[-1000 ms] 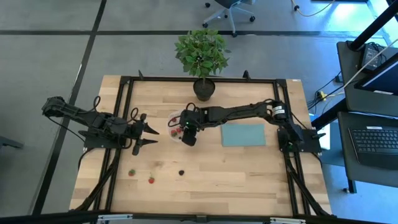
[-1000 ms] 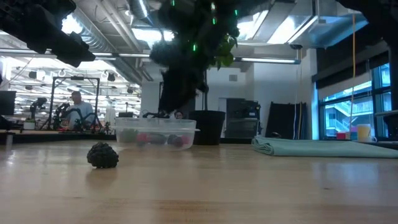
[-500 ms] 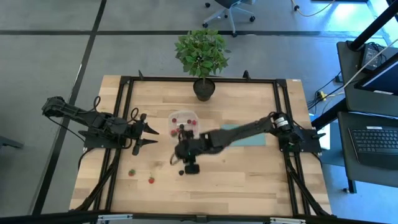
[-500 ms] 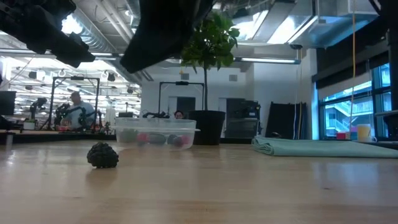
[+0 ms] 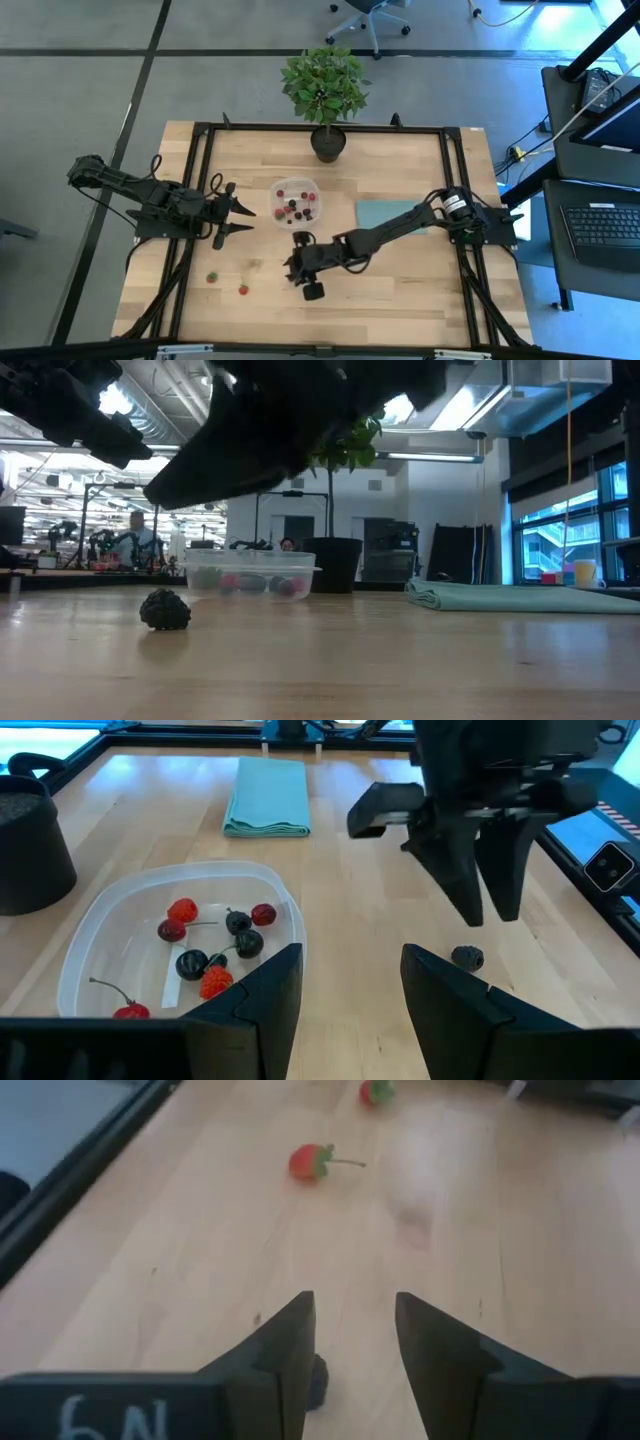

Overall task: Pick and placing Produce into tupperware
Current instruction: Put the blackberry into the container

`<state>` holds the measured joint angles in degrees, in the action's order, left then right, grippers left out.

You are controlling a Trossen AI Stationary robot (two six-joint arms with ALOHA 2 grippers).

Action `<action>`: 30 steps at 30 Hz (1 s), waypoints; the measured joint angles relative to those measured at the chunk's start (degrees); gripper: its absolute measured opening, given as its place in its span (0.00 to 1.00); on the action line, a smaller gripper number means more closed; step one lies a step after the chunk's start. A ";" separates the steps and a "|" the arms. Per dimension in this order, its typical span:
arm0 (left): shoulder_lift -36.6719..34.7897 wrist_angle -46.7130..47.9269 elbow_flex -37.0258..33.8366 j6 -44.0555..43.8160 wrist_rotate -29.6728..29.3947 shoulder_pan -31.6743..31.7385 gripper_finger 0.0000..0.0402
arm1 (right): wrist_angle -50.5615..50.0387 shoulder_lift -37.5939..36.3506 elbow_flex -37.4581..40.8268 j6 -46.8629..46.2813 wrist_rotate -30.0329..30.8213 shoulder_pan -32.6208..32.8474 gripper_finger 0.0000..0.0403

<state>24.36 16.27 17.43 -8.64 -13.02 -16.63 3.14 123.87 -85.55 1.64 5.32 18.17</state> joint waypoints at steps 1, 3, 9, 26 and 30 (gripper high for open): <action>0.00 0.00 0.00 0.00 0.02 0.01 0.41 | 1.77 0.00 1.07 -0.69 0.05 0.00 0.36; 0.00 0.00 0.00 0.00 0.02 0.01 0.41 | 4.09 0.00 3.10 -2.05 0.12 0.01 0.36; 0.00 0.00 0.00 -0.01 0.01 0.01 0.41 | 5.42 0.00 5.81 -2.81 0.14 -0.25 0.36; 0.00 0.00 0.00 0.00 0.00 -0.01 0.41 | 8.05 0.19 6.44 -1.39 0.18 -0.15 0.65; 0.00 0.00 0.00 -0.01 0.02 -0.01 0.41 | 10.41 2.10 6.44 -1.30 0.18 0.08 0.65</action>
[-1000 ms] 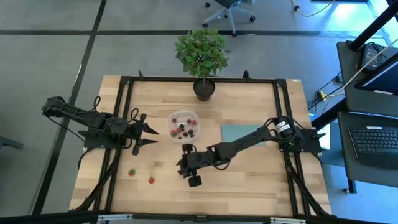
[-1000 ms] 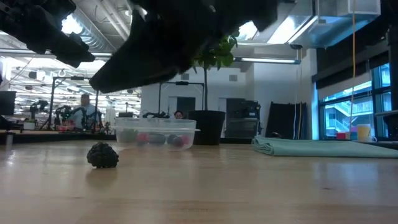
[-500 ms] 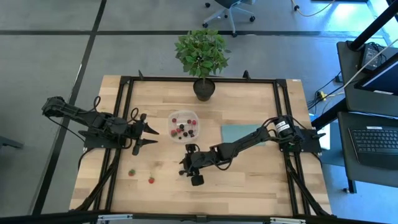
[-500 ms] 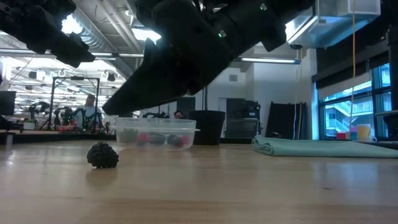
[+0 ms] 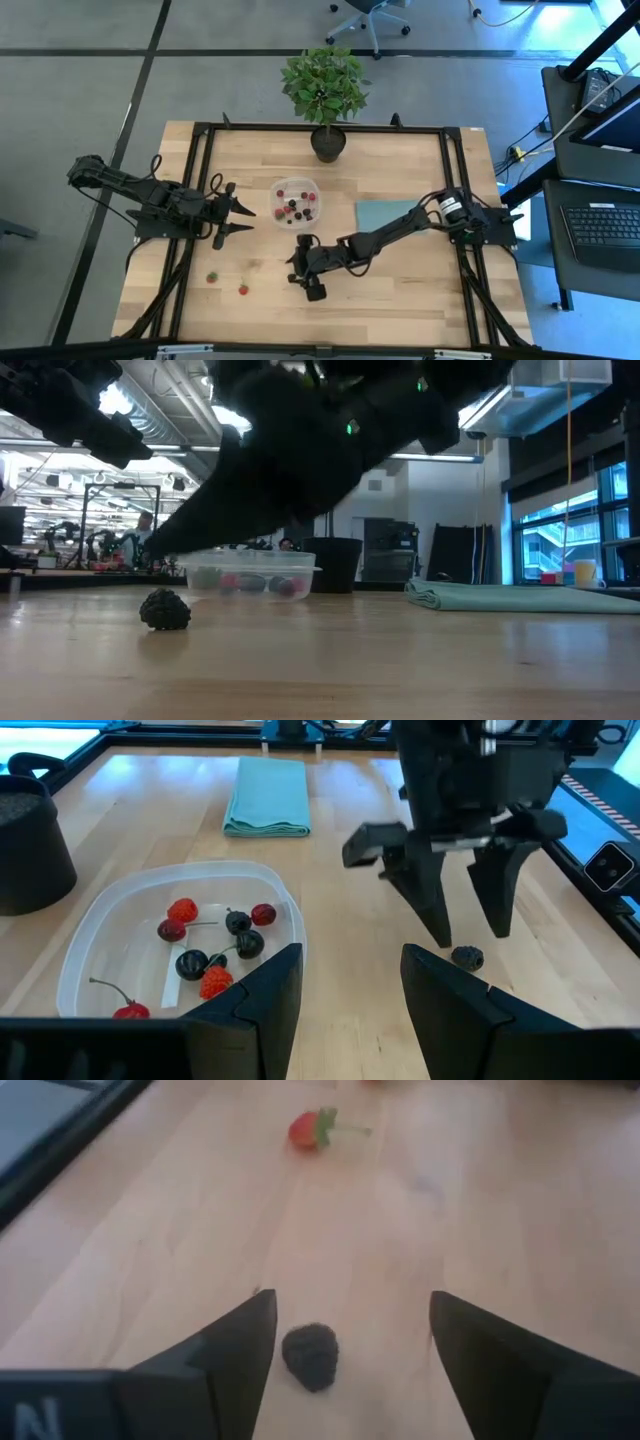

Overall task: Pick and placing Produce into tupperware
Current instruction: Put the blackberry into the container

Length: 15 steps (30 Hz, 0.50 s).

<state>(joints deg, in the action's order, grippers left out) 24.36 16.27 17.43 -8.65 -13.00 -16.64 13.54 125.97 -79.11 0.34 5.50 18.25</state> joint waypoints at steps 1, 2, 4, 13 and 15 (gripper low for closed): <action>0.00 0.00 -0.02 -0.02 -0.02 -0.01 0.41 | 1.17 0.77 0.00 0.02 0.00 0.01 0.65; 0.00 0.00 0.00 -0.23 -0.02 0.01 0.41 | 2.06 1.54 0.00 0.06 -0.02 0.09 0.65; 0.00 0.00 0.00 -0.24 -0.01 0.00 0.41 | 3.64 2.91 0.00 0.13 -0.04 0.23 0.64; 0.00 0.00 0.00 -0.24 -0.02 0.02 0.41 | 4.37 5.33 0.00 -0.63 -0.09 0.25 0.56; 0.00 0.00 0.00 -0.24 -0.02 0.00 0.41 | 4.11 5.34 0.00 -1.38 -0.11 0.25 0.53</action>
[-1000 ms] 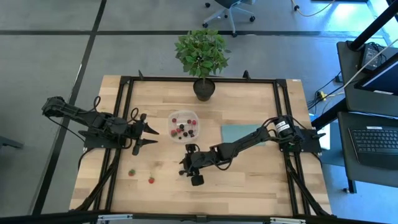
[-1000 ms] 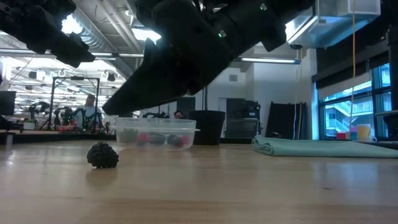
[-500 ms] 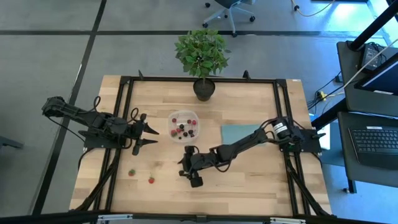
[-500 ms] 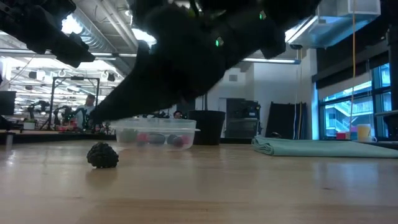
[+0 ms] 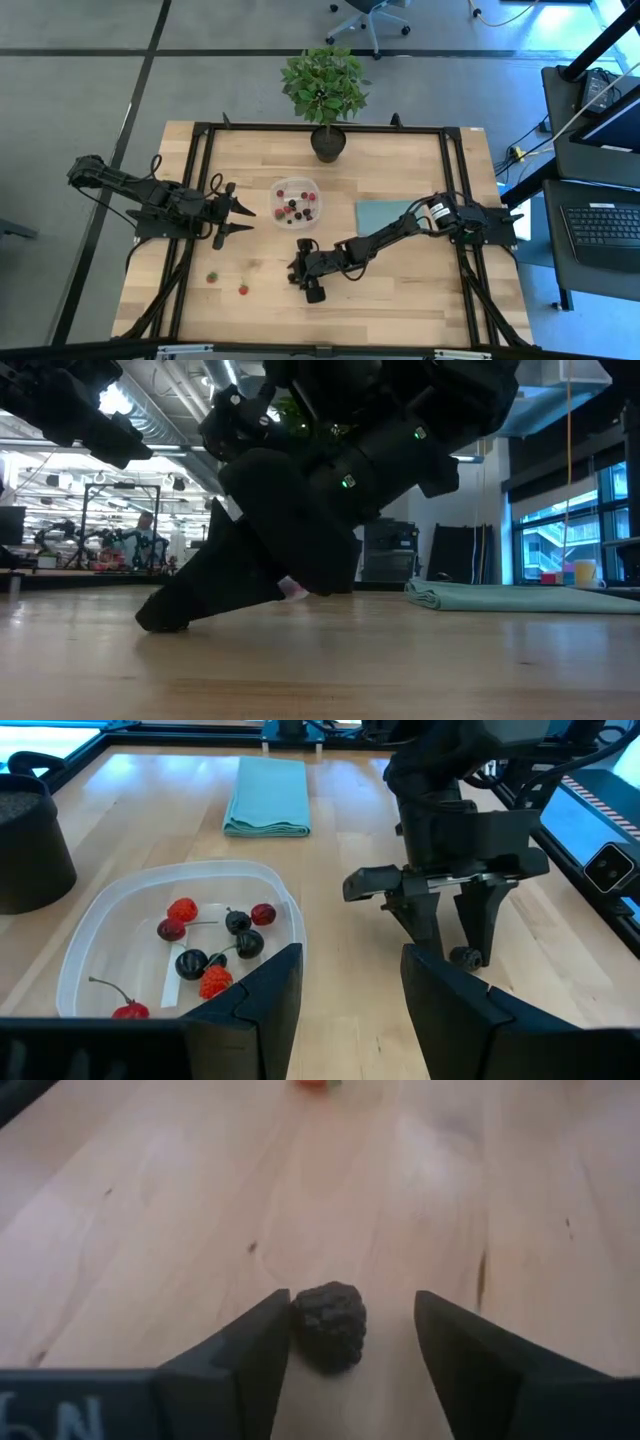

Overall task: Pick and placing Produce into tupperware
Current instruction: Put the blackberry into the container

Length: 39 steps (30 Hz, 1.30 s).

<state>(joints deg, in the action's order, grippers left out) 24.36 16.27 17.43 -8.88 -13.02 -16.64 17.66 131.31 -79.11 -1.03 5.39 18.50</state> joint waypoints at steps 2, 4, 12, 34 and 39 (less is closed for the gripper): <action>0.00 0.00 0.00 0.00 0.00 0.02 0.41 | -0.21 0.00 0.00 -0.13 -0.03 0.00 0.49; 0.00 0.00 0.00 0.00 0.00 0.00 0.41 | -0.23 0.00 0.00 -0.09 -0.13 0.00 0.46; 0.00 0.00 -0.01 0.00 0.00 0.01 0.41 | -0.27 0.00 0.00 -0.18 -0.13 0.00 0.31; 0.00 0.00 0.00 0.00 0.00 0.00 0.41 | -23.08 -16.45 -5.29 -0.12 1.83 -8.37 0.27; 0.00 0.01 0.00 0.00 0.00 -0.01 0.41 | -41.40 -16.10 -17.87 -0.18 2.16 -13.19 0.26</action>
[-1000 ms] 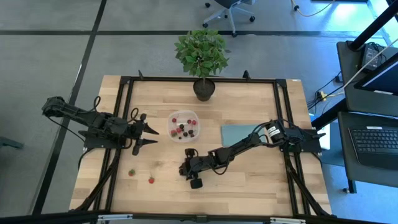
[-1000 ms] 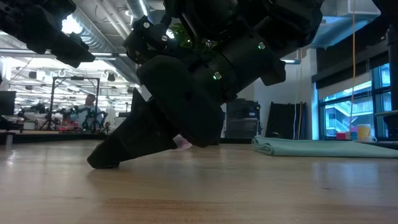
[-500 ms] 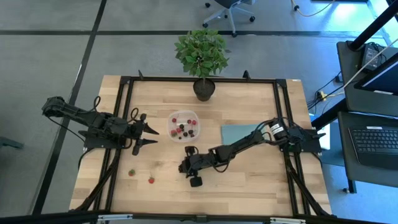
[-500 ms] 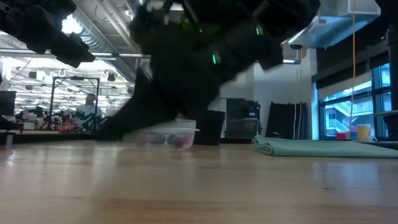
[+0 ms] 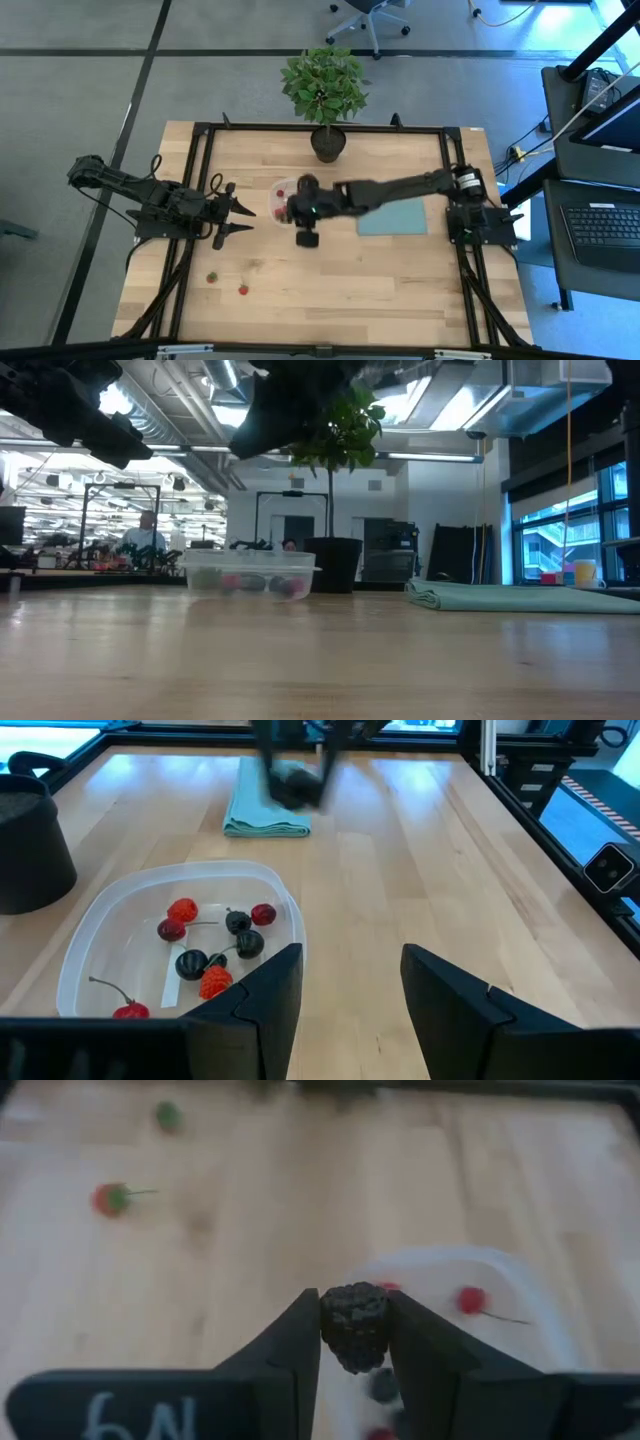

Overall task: Pick and placing Produce into tupperware
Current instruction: Put the blackberry into the container

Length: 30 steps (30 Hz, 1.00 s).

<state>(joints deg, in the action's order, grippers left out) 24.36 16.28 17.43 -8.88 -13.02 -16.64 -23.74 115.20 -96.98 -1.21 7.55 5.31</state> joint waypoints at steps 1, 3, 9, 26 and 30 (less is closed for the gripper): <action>0.00 -0.01 0.00 0.00 0.00 0.00 0.41 | -3.21 0.42 -2.33 -0.06 0.00 -0.95 0.26; 0.00 0.02 0.00 0.00 0.00 0.02 0.41 | -8.92 1.27 -6.29 -1.53 0.00 -2.91 0.26; 0.00 0.02 0.00 0.00 0.00 0.01 0.41 | -17.09 4.71 -12.03 -3.19 0.09 -7.85 0.26; 0.00 0.23 0.00 0.01 0.00 0.02 0.41 | -16.66 16.58 -11.44 -4.35 -1.84 -9.54 0.26; 0.00 0.21 -0.01 0.01 0.00 0.01 0.41 | -16.61 18.39 -11.42 -4.35 -1.84 -9.54 0.26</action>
<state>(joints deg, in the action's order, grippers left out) 24.36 16.49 17.42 -8.88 -13.02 -16.63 -40.35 133.60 -108.40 -5.56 5.72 -4.23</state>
